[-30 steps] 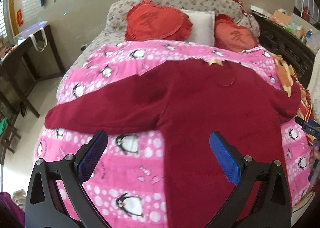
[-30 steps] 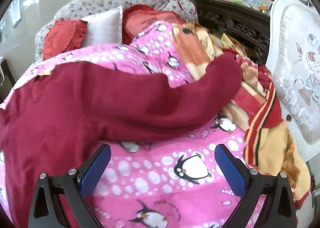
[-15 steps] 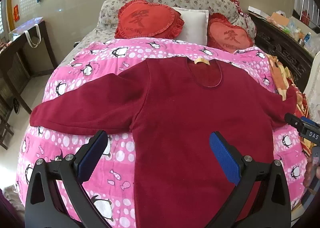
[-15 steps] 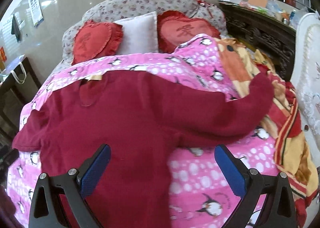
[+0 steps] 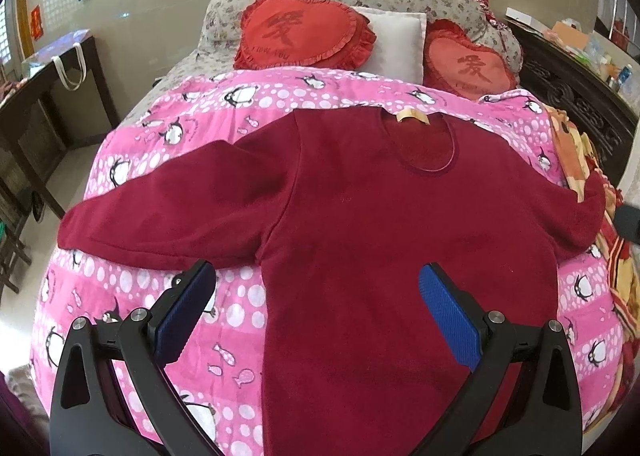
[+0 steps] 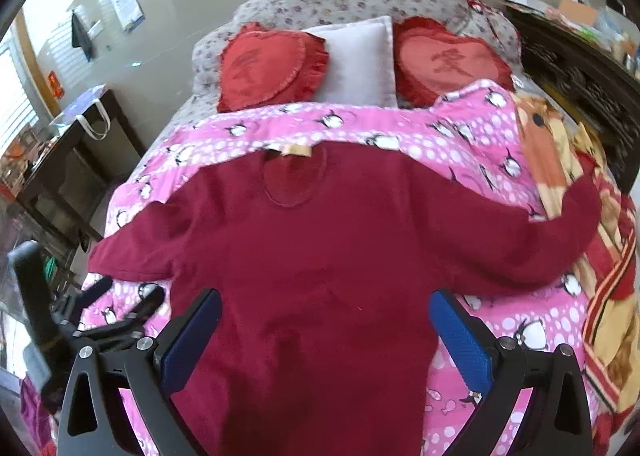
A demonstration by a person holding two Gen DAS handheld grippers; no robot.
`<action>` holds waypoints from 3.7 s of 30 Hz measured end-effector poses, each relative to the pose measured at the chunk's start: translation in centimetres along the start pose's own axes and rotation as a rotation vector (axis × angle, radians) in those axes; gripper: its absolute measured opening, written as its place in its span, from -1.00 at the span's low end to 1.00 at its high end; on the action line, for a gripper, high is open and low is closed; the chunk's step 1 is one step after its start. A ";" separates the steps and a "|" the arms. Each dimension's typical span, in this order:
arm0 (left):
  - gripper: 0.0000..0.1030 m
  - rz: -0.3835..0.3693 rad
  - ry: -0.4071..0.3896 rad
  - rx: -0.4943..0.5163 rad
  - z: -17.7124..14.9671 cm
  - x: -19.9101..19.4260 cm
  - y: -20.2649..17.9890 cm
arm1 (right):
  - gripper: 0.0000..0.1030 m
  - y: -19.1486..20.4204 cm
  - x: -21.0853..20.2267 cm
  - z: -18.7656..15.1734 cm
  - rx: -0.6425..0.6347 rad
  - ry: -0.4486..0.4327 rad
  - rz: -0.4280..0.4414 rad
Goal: Fold small clothes
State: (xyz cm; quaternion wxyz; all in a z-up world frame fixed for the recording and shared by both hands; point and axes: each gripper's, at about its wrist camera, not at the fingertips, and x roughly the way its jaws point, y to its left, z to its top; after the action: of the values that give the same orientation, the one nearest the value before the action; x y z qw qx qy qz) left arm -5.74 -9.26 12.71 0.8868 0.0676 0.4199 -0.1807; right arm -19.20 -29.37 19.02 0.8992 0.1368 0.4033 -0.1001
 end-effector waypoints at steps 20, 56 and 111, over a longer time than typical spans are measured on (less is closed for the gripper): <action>0.99 0.033 0.022 -0.042 1.4 2.9 1.6 | 0.99 2.4 7.3 2.5 0.033 0.008 -0.039; 0.99 0.039 0.038 -0.087 1.6 6.1 3.5 | 0.99 2.8 13.9 2.7 0.021 0.066 0.010; 0.91 0.173 0.031 -0.676 -1.1 6.6 26.9 | 0.99 7.0 17.8 2.5 -0.019 0.179 0.047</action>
State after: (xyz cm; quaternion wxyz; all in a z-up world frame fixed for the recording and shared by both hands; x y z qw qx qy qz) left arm 7.45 14.15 6.03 0.8647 -0.1919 0.4620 0.0455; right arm -3.74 -24.86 8.35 0.8628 0.1460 0.4798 -0.0626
